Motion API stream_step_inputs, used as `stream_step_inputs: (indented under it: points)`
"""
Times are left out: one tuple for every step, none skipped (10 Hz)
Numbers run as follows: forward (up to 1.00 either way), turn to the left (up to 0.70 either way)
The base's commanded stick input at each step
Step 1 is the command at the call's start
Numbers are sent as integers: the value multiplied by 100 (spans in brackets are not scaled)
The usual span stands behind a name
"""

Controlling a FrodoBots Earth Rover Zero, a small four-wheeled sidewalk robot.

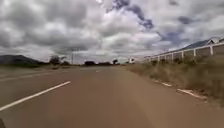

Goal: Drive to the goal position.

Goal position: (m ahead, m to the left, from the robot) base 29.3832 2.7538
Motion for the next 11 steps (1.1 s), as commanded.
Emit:
stream_step_inputs:
  points:
    - [85, -34]
    - [85, -34]
    - [85, -27]
    - [85, -9]
    - [85, 0]
    - [85, 0]
    - [85, 0]
    - [85, 0]
    - [85, 0]
    - [85, 0]
    - [85, 0]
